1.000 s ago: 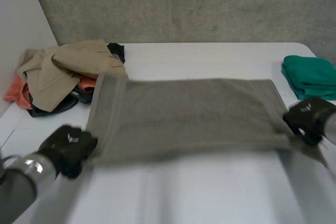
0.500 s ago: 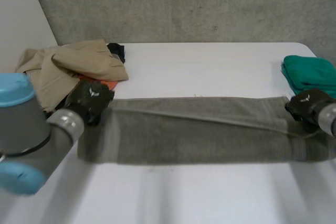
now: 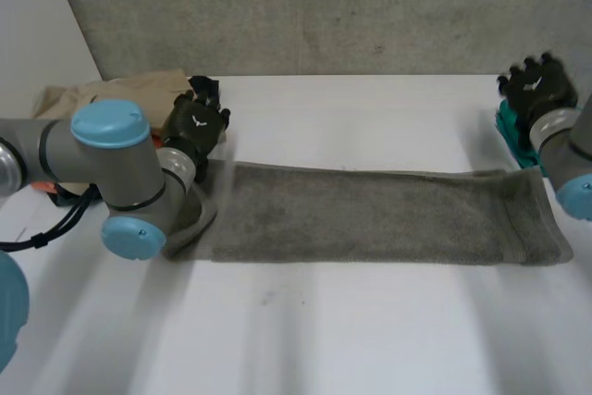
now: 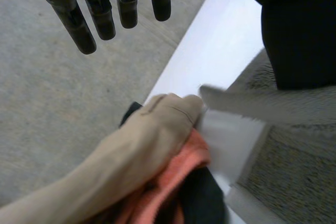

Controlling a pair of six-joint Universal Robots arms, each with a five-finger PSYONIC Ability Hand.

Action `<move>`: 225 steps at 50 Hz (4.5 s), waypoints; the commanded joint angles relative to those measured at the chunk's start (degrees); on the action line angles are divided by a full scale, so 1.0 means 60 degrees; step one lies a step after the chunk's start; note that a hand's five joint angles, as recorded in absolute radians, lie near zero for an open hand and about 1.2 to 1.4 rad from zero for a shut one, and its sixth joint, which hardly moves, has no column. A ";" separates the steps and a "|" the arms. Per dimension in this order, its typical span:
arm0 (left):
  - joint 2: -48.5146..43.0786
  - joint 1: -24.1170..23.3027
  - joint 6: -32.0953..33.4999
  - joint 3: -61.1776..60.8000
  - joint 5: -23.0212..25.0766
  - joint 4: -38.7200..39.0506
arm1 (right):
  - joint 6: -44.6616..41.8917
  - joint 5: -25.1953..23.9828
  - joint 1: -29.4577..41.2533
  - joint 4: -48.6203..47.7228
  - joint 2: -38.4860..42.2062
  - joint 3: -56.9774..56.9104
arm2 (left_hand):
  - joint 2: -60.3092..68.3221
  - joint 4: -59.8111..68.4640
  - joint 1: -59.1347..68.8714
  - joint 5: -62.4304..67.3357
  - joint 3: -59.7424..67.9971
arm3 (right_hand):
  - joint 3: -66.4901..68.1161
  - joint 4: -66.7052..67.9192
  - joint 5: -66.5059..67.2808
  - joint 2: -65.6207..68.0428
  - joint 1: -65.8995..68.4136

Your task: Fold the laundry.

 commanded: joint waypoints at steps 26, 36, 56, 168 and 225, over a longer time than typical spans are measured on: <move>0.1491 0.1190 0.0016 -0.2464 0.1084 0.0456 | 0.0679 -0.3736 -0.3023 0.2626 -0.4067 0.6494 | -0.0301 -0.0254 -0.0103 -0.0502 -0.0357 | -0.0340 -0.0345 -0.0455 -0.0331 -0.0475; -0.0021 0.1351 -0.0013 -0.0133 0.1320 0.1658 | 0.0680 -0.3662 -0.3009 0.2421 -0.4067 0.6744 | -0.0041 0.0006 0.0157 -0.0242 -0.0097 | -0.0340 -0.0345 -0.0455 -0.0331 -0.0475; 0.1585 0.1235 -0.0363 -0.1914 0.2345 0.1645 | 0.0724 -0.3706 -0.2745 0.2143 -0.4097 0.6656 | -0.0097 -0.0051 0.0101 -0.0298 -0.0154 | 0.0695 0.0691 0.0581 0.0705 0.0561; 0.7082 0.0150 -0.3822 -0.7251 0.2360 0.1820 | 0.0197 -0.1200 0.3785 -0.2223 -0.3674 0.5836 | -0.0293 -0.0247 -0.0096 -0.0494 -0.0350 | 1.1312 1.1308 1.1198 1.1321 1.1178; 0.0240 -0.3746 -0.5053 -0.0732 -0.2416 -0.3131 | 0.3875 -0.1291 0.2807 0.2172 -0.1064 0.3403 | 0.0295 0.0342 0.0493 0.0094 0.0239 | -0.0354 -0.0359 -0.0468 -0.0345 -0.0489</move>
